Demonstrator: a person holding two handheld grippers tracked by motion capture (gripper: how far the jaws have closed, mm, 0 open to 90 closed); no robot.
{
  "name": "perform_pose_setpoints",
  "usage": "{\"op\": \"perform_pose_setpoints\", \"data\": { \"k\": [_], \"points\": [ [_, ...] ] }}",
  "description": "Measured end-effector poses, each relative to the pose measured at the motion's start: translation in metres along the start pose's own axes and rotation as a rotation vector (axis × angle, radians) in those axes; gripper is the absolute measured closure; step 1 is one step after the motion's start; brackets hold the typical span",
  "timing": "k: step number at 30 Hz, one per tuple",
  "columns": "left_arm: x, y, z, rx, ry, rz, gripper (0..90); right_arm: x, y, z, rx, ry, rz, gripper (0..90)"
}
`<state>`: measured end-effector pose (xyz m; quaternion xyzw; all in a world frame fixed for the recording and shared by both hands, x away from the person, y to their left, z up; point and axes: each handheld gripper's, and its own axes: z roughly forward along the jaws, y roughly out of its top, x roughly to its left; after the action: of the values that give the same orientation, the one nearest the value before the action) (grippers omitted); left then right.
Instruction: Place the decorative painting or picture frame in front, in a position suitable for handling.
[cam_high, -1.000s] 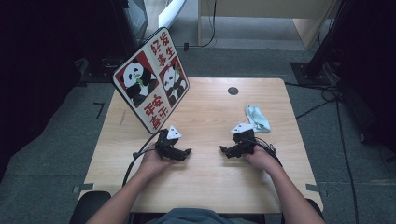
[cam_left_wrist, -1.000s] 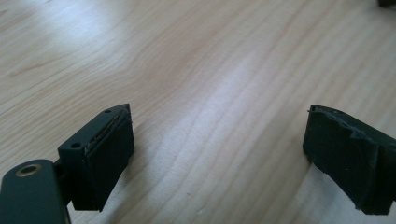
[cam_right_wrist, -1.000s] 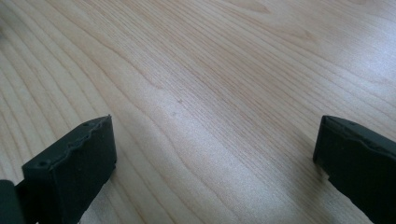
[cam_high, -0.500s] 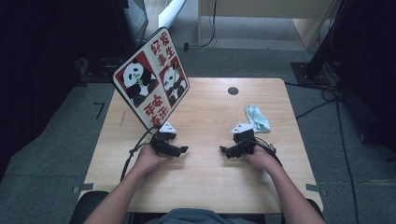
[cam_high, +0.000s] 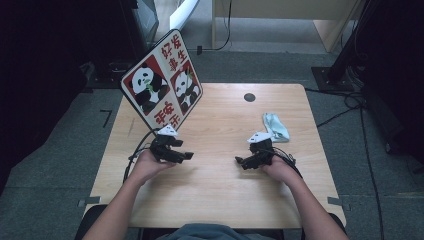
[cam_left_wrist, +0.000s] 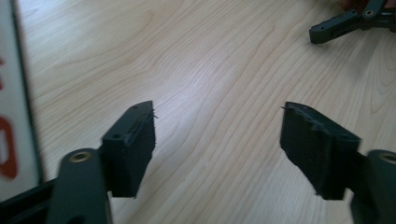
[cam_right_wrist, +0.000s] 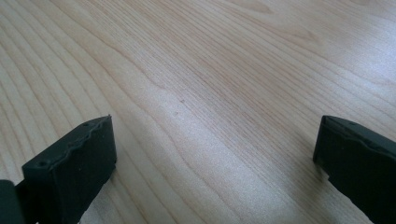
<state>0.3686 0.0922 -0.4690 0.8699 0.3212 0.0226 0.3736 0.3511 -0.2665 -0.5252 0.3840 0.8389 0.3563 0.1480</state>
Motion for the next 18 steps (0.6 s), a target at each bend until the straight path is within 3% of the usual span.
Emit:
{"op": "perform_pose_setpoints", "data": {
  "k": [6, 10, 18],
  "points": [
    [0.012, -0.006, -0.024, -0.060, 0.025, -0.051, 32.1, 0.000, 0.000, 0.000, -0.002, 0.002, -0.006, 0.0],
    [0.017, -0.009, -0.034, -0.083, 0.042, -0.055, 32.9, 0.000, 0.000, 0.000, 0.000, 0.004, -0.007, 0.0],
    [0.024, -0.016, -0.044, -0.081, 0.055, -0.049, 36.0, 0.000, 0.001, 0.001, 0.002, 0.011, -0.013, 0.0]
  ]
}}
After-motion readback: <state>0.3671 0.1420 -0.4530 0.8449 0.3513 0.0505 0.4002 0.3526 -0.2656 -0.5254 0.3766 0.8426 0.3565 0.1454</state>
